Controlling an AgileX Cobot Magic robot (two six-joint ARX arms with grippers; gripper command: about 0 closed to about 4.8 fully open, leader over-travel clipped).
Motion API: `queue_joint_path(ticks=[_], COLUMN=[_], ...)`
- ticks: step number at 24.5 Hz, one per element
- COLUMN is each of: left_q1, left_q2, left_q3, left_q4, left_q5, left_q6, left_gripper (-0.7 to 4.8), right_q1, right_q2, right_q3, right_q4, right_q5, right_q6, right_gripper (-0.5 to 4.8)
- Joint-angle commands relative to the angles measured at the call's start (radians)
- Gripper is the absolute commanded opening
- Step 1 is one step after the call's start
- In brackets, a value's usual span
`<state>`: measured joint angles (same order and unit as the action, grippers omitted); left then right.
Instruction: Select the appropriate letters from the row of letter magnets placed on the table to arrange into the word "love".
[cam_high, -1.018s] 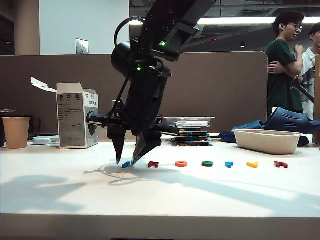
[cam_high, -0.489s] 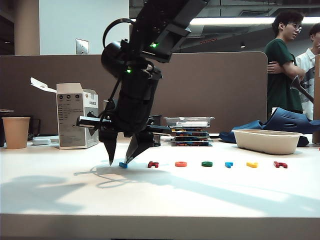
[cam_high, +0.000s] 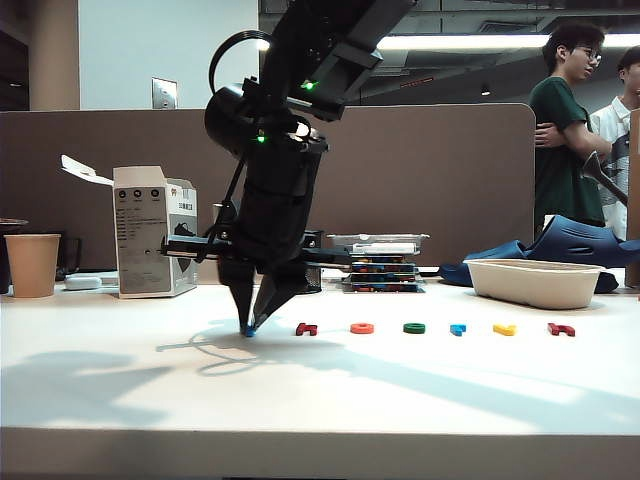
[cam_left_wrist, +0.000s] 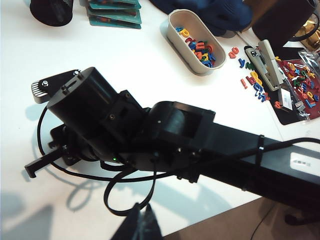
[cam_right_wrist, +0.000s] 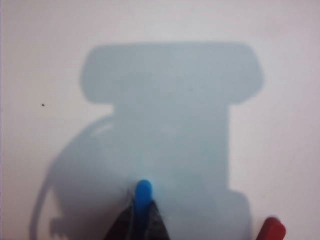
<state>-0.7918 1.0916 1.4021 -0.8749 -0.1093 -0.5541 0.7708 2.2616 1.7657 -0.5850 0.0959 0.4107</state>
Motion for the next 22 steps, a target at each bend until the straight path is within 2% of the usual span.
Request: queue_joint_path(ticks=[1, 12, 22], left_q1=[-0.001, -0.001, -0.001], left_q2=[-0.003, -0.003, -0.003], left_q3=[0.003, 0.003, 0.003], left_q4=[0.009, 0.009, 0.009], left_q5=[-0.003, -0.003, -0.003], left_q6=[0.004, 0.004, 0.004], left_gripper=[-0.05, -0.05, -0.05], right_q1=[0.001, 0.008, -0.001], right_q2=[0.037, 0.027, -0.002], right_q3=[-0.023, -0.024, -0.024], right_q4=[-0.127, -0.393, -0.468], right_q5=[-0.020, -0.102, -0.087], right_q6=[0.004, 0.029, 0.035], right_gripper=[-0.09, -0.09, -0.09])
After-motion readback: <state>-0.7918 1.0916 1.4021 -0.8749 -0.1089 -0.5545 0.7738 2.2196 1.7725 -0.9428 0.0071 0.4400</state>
